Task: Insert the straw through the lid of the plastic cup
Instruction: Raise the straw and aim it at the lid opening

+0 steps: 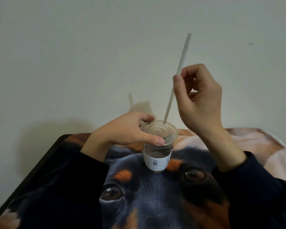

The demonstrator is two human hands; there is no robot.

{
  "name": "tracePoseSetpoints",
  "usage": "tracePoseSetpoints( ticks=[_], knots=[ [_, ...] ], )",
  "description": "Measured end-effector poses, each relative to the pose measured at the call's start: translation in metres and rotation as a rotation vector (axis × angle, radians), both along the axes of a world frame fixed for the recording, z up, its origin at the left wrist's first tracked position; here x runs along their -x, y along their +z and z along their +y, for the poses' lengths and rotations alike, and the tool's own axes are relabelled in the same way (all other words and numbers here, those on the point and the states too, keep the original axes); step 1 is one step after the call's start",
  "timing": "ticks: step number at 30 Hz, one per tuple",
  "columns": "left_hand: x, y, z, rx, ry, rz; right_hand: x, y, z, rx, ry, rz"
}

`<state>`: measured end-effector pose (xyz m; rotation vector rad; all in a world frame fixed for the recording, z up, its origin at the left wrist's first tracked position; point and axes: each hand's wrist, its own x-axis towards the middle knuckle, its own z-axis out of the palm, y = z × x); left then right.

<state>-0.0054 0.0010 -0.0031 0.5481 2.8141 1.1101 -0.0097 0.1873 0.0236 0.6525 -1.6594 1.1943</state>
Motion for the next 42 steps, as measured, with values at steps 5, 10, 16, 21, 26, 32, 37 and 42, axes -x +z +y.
tracePoseSetpoints(
  ticks=[5, 10, 16, 21, 26, 32, 37, 42],
  knots=[
    [0.0017, -0.0012, 0.0001, 0.008, 0.015, -0.001, -0.0007, -0.0024, -0.0028, -0.031, 0.084, -0.052],
    [0.0008, -0.0007, -0.0003, 0.017, 0.014, 0.000, -0.0027, -0.0011, -0.0038, -0.061, 0.091, -0.020],
    [0.0014, -0.0005, -0.0005, 0.032, -0.003, 0.013, -0.0027, -0.0013, -0.0040, -0.043, 0.114, -0.036],
    [0.0011, -0.0007, -0.0005, 0.023, -0.004, 0.006, -0.0028, -0.0006, -0.0040, -0.055, 0.110, -0.049],
    [0.0008, 0.0001, -0.0009, 0.030, -0.008, 0.006, -0.0024, 0.0001, -0.0022, -0.073, 0.083, -0.044],
    [0.0008, 0.0004, -0.0012, 0.036, -0.003, -0.009, -0.0012, 0.0010, -0.0007, -0.099, 0.068, -0.042],
    [-0.0001, 0.0010, -0.0013, 0.070, -0.008, 0.004, -0.0007, 0.0015, -0.0004, -0.107, 0.069, -0.054],
    [-0.0010, 0.0015, 0.0002, 0.048, -0.018, -0.010, -0.0005, -0.0027, -0.0037, -0.231, 0.092, -0.100]
  ],
)
